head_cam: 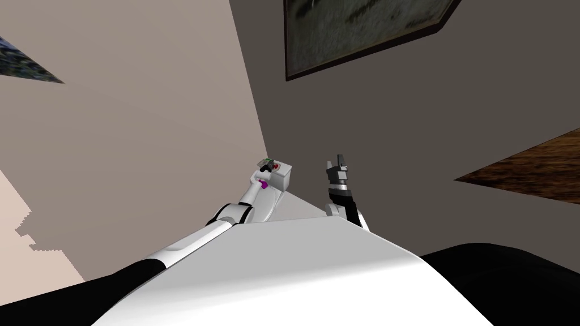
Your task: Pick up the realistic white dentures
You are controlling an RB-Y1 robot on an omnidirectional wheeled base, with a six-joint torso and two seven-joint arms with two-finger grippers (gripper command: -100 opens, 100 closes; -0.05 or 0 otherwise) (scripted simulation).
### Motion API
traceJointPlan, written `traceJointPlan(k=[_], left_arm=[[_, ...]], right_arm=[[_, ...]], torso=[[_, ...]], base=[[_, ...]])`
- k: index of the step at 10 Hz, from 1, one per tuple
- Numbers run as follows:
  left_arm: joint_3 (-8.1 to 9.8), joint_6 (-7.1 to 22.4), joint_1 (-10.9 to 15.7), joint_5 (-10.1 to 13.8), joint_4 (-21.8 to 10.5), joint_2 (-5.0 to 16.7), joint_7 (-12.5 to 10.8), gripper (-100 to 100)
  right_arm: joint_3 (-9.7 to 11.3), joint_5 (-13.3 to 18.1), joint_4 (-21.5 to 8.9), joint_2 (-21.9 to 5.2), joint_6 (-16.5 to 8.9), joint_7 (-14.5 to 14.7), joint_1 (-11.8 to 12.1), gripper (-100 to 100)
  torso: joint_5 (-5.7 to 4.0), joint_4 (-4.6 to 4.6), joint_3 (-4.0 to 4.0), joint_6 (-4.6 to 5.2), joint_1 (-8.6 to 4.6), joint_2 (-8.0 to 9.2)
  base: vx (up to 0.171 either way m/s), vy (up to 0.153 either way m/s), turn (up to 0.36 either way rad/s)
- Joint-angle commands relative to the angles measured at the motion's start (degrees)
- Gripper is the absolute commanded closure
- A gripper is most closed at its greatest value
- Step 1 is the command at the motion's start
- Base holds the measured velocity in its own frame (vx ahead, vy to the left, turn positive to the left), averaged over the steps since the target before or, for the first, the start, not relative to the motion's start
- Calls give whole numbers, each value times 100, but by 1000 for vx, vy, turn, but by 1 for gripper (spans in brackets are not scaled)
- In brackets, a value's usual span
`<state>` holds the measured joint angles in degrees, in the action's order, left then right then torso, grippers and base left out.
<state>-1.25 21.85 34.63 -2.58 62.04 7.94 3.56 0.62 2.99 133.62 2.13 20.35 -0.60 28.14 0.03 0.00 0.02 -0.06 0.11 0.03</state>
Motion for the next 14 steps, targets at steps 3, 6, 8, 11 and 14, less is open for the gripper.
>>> traceJointPlan(k=[3,6,8,11,14], left_arm=[[133,234,570,-11,-656,-12,15,-100],[197,350,898,-17,-1157,-20,20,-100],[261,465,1171,-24,-1454,-30,24,-100],[324,577,1436,-32,-1939,-43,26,-100],[448,792,1932,-51,-2495,-73,28,-100]], right_arm=[[0,0,0,0,0,0,0,0],[0,0,0,0,0,0,0,0],[0,0,0,0,0,0,0,0],[0,0,0,0,0,0,0,0],[0,0,0,0,0,0,0,0]], torso=[[0,0,0,1,1,0],[2,1,2,1,11,3],[0,0,0,-1,0,0],[0,1,0,1,4,0],[0,0,1,0,-3,2]], base=[[-12,38,-45],[-16,54,-35],[-5,28,-25],[-9,40,-44],[-13,28,-54]])
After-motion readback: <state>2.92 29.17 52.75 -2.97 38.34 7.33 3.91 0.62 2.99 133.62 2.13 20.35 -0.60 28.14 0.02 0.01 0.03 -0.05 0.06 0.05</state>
